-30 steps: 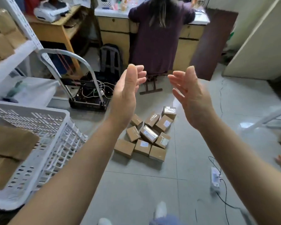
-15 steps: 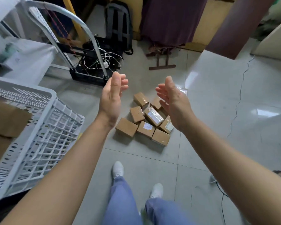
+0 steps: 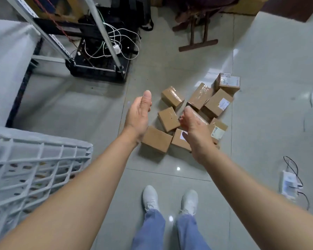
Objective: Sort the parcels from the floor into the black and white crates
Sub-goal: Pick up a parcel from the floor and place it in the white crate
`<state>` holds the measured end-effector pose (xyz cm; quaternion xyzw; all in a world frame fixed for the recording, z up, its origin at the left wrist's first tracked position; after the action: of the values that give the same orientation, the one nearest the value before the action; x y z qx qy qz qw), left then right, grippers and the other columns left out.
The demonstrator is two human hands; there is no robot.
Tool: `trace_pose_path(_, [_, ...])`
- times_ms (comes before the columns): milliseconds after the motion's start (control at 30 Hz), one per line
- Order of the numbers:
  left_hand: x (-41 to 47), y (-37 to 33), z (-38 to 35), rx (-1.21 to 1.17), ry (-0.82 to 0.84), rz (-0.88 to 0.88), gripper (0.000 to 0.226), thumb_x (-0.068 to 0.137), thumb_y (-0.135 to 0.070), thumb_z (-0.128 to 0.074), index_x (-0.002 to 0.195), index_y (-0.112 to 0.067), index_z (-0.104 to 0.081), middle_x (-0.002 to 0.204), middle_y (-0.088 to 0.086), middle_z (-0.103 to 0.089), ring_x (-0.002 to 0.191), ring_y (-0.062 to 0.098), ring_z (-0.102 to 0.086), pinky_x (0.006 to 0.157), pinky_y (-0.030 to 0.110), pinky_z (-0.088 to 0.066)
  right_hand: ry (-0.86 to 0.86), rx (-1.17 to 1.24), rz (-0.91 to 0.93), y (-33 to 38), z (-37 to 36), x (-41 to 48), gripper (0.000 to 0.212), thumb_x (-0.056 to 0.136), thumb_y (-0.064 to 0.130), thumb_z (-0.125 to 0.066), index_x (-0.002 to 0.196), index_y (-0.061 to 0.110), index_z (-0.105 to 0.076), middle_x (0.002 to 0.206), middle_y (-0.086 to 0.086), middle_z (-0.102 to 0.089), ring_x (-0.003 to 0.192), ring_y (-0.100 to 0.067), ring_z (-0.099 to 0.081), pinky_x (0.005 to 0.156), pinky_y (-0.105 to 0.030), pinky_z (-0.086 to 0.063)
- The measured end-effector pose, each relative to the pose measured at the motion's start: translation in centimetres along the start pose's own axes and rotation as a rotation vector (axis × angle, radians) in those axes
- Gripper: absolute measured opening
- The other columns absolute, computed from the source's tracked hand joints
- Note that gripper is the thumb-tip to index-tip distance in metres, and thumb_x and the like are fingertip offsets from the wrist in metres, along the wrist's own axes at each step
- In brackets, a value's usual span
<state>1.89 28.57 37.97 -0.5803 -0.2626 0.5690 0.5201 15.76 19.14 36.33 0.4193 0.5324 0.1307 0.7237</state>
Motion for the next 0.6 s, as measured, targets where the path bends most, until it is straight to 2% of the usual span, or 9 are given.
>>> trace_pose_path(100, [4.1, 6.9, -0.8, 0.124, 0.015, 0.052, 0.044, 0.096, -0.054, -0.035, 0.092, -0.015, -0.055, 0.090, 0.001, -0.055, 0.089, 0.017, -0.053, 0.075, 0.023, -0.041, -0.001, -0.016, -0.059, -5.2, -0.6, 5.9, 0.066, 0.065, 0.085, -0.046, 0.097, 0.029, -0.062, 0.100, 0.013, -0.065, 0.096, -0.005, -0.057, 0.075, -0.028, -0.042])
trace_pose_path(200, [7.8, 13.7, -1.2, 0.235, 0.022, 0.107, 0.047, 0.094, -0.057, -0.034, 0.095, -0.015, -0.055, 0.094, 0.001, -0.057, 0.091, 0.017, -0.054, 0.068, 0.019, -0.037, -0.011, -0.010, -0.113, -10.7, -1.4, 11.5, 0.047, 0.077, 0.075, -0.047, 0.091, 0.031, -0.058, 0.095, 0.014, -0.060, 0.091, -0.003, -0.054, 0.078, -0.028, -0.042])
trace_pose_path(300, [10.8, 20.9, -1.8, 0.296, 0.021, 0.175, 0.048, 0.094, -0.056, -0.035, 0.102, -0.014, -0.056, 0.101, 0.002, -0.057, 0.099, 0.019, -0.054, 0.076, 0.026, -0.039, -0.037, -0.002, -0.176, -17.1, -2.1, 16.9, 0.050, 0.079, 0.073, -0.047, 0.096, 0.026, -0.053, 0.093, 0.014, -0.054, 0.088, -0.005, -0.051, 0.087, -0.033, -0.041])
trace_pose_path(367, [12.3, 25.5, -2.3, 0.337, 0.032, 0.215, 0.054, 0.095, -0.056, -0.035, 0.114, -0.011, -0.057, 0.105, 0.000, -0.055, 0.099, 0.017, -0.052, 0.084, 0.027, -0.035, -0.056, 0.036, -0.231, -21.4, -2.6, 19.8, 0.045, 0.081, 0.070, -0.049, 0.085, 0.025, -0.053, 0.087, 0.014, -0.055, 0.082, -0.004, -0.051, 0.081, -0.030, -0.040])
trace_pose_path(433, [13.6, 29.5, -3.0, 0.376, 0.044, 0.239, 0.058, 0.095, -0.057, -0.035, 0.122, -0.011, -0.056, 0.107, -0.005, -0.052, 0.099, 0.012, -0.047, 0.085, 0.024, -0.031, -0.076, 0.044, -0.278, -25.6, -3.0, 22.2, 0.044, 0.082, 0.069, -0.050, 0.083, 0.024, -0.054, 0.082, 0.015, -0.054, 0.078, -0.005, -0.051, 0.080, -0.029, -0.040])
trace_pose_path(467, [14.2, 31.4, -3.2, 0.390, 0.044, 0.252, 0.059, 0.095, -0.057, -0.034, 0.125, -0.011, -0.055, 0.107, -0.006, -0.050, 0.099, 0.010, -0.044, 0.085, 0.023, -0.029, -0.070, 0.044, -0.305, -27.6, -3.3, 23.3, 0.048, 0.081, 0.070, -0.049, 0.093, 0.024, -0.056, 0.085, 0.016, -0.052, 0.082, -0.008, -0.051, 0.085, -0.030, -0.040])
trace_pose_path(533, [15.5, 34.8, -3.7, 0.426, 0.051, 0.275, 0.061, 0.095, -0.058, -0.034, 0.126, -0.010, -0.053, 0.111, -0.004, -0.050, 0.100, 0.010, -0.043, 0.085, 0.024, -0.030, -0.059, 0.048, -0.370, -31.2, -3.8, 25.2, 0.069, 0.080, 0.072, -0.048, 0.124, 0.019, -0.051, 0.093, 0.013, -0.047, 0.094, -0.013, -0.046, 0.091, -0.032, -0.036])
trace_pose_path(600, [17.1, 37.9, -4.1, 0.456, 0.061, 0.291, 0.064, 0.094, -0.060, -0.033, 0.126, -0.008, -0.052, 0.122, 0.002, -0.054, 0.108, 0.015, -0.048, 0.091, 0.027, -0.035, -0.052, 0.043, -0.418, -34.1, -4.2, 27.0, 0.082, 0.079, 0.072, -0.049, 0.136, 0.013, -0.042, 0.099, 0.008, -0.048, 0.100, -0.017, -0.044, 0.094, -0.034, -0.035])
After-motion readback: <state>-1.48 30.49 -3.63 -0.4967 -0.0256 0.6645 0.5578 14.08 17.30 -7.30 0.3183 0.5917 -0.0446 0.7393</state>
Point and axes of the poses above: each hand's wrist, its own x-axis towards the middle knuckle, its own z-axis out of the back of the hand, y = z × x, the point moved 4 cm from there along x, towards the middle knuckle
